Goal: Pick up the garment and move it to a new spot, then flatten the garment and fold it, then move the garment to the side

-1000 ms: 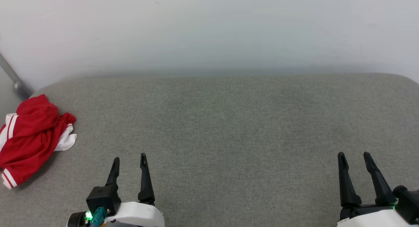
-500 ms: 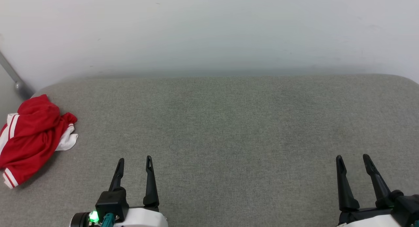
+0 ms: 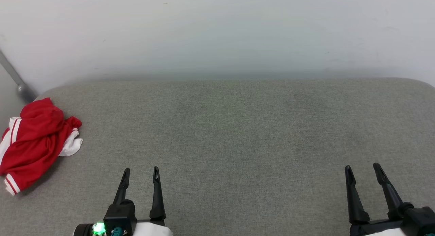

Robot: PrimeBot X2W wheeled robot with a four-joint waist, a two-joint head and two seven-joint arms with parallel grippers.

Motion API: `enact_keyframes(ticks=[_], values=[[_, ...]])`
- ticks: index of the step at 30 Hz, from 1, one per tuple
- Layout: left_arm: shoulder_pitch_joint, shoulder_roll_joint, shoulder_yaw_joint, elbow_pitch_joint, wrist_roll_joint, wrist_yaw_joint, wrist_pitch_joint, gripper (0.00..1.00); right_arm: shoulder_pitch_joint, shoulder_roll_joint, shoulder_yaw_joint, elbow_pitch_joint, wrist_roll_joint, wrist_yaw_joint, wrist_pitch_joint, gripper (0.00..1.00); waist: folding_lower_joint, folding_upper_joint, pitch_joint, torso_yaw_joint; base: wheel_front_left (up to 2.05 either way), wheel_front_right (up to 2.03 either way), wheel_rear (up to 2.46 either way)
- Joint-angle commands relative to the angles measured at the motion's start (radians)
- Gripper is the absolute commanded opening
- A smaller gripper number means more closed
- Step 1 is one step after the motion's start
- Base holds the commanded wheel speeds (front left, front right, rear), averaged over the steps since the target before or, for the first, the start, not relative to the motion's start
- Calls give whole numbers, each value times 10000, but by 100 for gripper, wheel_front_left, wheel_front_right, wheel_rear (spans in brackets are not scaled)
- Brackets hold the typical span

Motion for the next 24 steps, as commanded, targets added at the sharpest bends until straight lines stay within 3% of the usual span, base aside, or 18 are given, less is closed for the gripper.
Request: enact_keyframes(ticks=[1,24], values=[[95,-8,-2,-2,194,-23,-87,100,141,9,20,-45,-121,-3,-72,100,0,0,-3,-2,0,0,0],[128,-69,144,271,-216,-172,-64,100,123,9,6,381,813,-3,-54,100,0,0,34,18,0,0,0]])
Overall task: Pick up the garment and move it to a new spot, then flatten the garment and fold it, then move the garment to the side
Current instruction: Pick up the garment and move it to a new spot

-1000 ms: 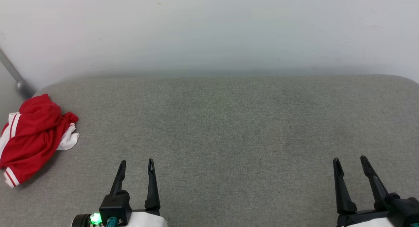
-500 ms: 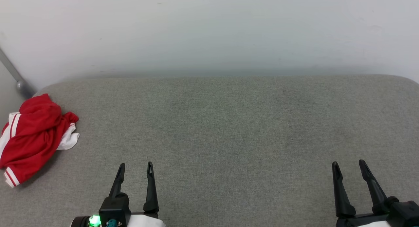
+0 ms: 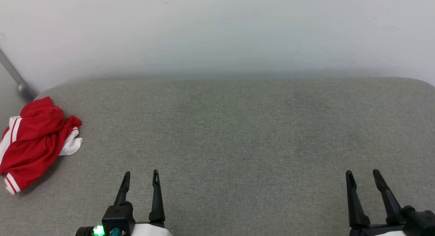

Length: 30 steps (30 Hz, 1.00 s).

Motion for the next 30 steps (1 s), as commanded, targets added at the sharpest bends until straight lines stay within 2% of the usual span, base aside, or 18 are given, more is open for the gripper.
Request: enact_keyframes(ticks=[1,12,18,30], values=[[102,-17,7,10,-1,14,-28,100,38,9,-2,15,56,-3,-21,100,0,0,5,1,0,0,0],[32,-17,-26,58,-19,43,-28,100,55,9,-14,-2,-36,-3,-21,100,0,0,23,100,0,0,0],[-89,-17,0,111,-48,28,-28,100,70,9,10,-43,-72,-3,-21,100,0,0,33,366,0,0,0],[-241,-14,145,125,24,89,-28,100,170,9,58,-216,-162,-3,-21,100,0,0,73,2051,0,0,0]])
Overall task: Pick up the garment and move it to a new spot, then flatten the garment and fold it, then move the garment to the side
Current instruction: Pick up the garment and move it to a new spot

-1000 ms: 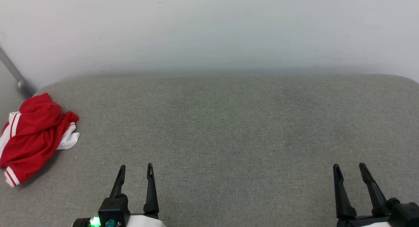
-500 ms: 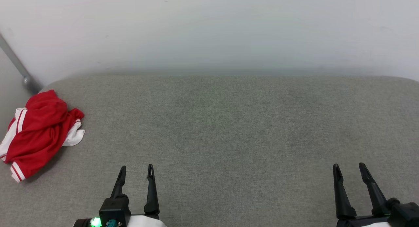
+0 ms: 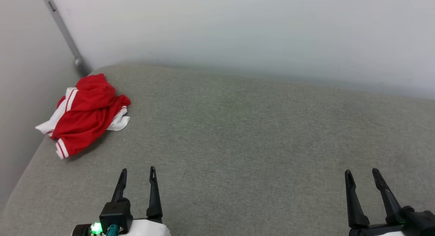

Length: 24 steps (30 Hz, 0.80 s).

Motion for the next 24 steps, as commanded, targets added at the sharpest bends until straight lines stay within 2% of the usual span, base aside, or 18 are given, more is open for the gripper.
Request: enact_keyframes(ticks=[1,16,24], values=[[-66,-9,18,8,28,5,-28,100,131,13,-3,-43,10,-5,-21,100,0,0,7,386,0,0,0],[-101,-9,307,-52,-74,100,-28,100,192,13,110,-151,-118,-3,-21,100,0,0,63,2378,0,0,0],[-47,-11,396,-131,-201,165,-28,100,76,11,129,-153,-317,-5,-21,100,0,0,179,2863,0,0,0]])
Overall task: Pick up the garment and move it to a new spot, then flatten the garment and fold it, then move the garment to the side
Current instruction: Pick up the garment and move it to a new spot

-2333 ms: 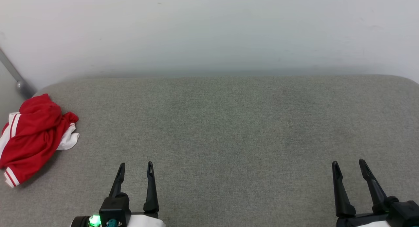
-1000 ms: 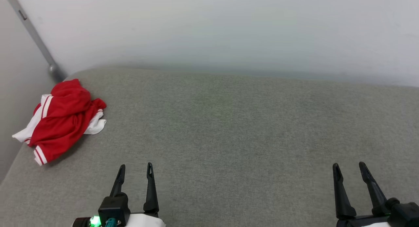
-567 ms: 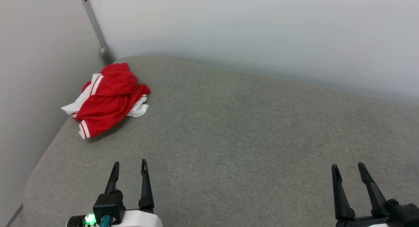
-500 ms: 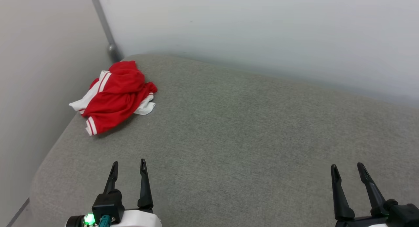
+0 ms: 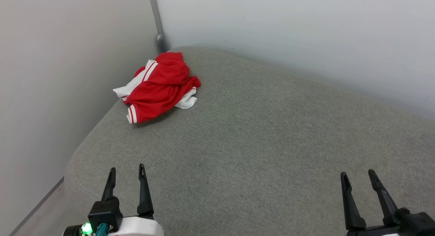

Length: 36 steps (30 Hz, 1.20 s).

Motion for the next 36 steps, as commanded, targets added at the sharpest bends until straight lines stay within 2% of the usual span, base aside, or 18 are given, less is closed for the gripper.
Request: enact_keyframes(ticks=[1,9,12,17,24,26,27,28,30,36], values=[[-3,-12,16,-54,-40,52,-28,100,-66,9,1,-24,-82,-5,-21,100,0,0,45,60,0,0,0],[-186,-11,301,4,-62,36,-28,100,-143,11,71,9,-151,-5,-21,100,0,0,165,-134,0,0,0],[-594,33,634,187,60,-137,-28,100,-206,9,59,-34,-208,-7,-21,100,0,0,299,-255,0,0,0],[-2111,483,1251,805,153,-569,-28,100,-434,11,-40,-73,-350,-5,-21,100,0,0,705,-443,0,0,0],[-5077,1714,2081,1693,58,-1128,-28,100,-1155,9,-161,-267,-811,-7,-21,100,0,0,1919,-1087,0,0,0],[-5892,2082,2274,2094,-24,-1190,-26,100,-1320,9,-217,-327,-909,-7,-21,100,0,0,2254,-1273,0,0,0],[-5892,2082,2274,2094,-24,-1190,-26,100,-1320,9,-217,-327,-909,-7,-21,100,0,0,2254,-1273,0,0,0],[-6722,2477,2429,2367,-101,-1287,10,100,-1499,9,-220,-382,-972,-7,-21,100,0,0,2608,-1481,0,0,0],[-7122,2624,2460,2472,-102,-1337,75,100,-1564,9,-261,-412,-1009,-7,-21,100,0,0,2770,-1563,0,0,0],[-9076,3844,2474,3200,-268,-1936,1633,100,-2064,9,-425,-617,-1218,-7,-21,100,0,0,3735,-2111,0,0,0]])
